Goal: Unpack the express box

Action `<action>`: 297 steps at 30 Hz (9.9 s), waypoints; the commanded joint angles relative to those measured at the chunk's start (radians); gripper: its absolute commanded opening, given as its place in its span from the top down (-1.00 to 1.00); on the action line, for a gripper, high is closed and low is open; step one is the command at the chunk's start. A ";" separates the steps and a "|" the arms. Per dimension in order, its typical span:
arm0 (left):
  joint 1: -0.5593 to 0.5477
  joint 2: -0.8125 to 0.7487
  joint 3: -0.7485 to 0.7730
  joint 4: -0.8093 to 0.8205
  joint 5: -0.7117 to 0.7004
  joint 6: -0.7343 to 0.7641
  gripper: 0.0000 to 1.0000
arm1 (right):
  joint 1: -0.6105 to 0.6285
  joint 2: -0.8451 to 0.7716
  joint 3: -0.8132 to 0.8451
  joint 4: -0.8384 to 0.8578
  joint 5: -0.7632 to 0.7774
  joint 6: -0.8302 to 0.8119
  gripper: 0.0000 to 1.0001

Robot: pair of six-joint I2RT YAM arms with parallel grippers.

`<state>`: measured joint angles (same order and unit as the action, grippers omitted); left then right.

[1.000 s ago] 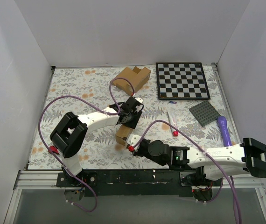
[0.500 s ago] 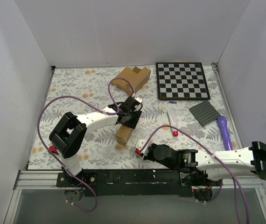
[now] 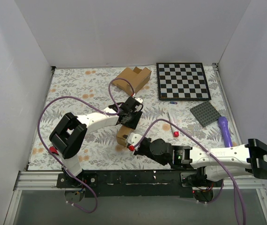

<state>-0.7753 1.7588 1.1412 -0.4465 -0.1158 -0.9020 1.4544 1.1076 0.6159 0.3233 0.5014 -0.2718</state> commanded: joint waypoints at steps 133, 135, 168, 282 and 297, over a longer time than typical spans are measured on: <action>0.217 -0.949 -0.661 1.192 0.476 -0.742 -0.55 | -0.466 0.072 -0.108 1.007 -0.428 1.174 0.97; 0.212 -0.938 -0.664 1.200 0.488 -0.744 -0.44 | -0.466 0.066 -0.111 1.002 -0.426 1.174 0.97; 0.179 -0.964 -0.710 1.249 0.436 -0.752 0.59 | -0.476 0.100 -0.088 0.971 -0.527 1.204 0.97; -0.065 -0.334 -0.087 -0.058 -0.268 -0.252 -0.96 | -0.499 -0.383 -0.140 -0.437 -0.219 0.796 -0.66; -0.065 -0.312 -0.066 -0.054 -0.263 -0.140 -0.75 | -0.499 -0.445 -0.174 -0.455 -0.202 0.799 -0.66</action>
<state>-0.8436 1.5017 1.0630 -0.5072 -0.3824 -1.0916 0.9565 0.6769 0.4442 -0.1585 0.2836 0.5236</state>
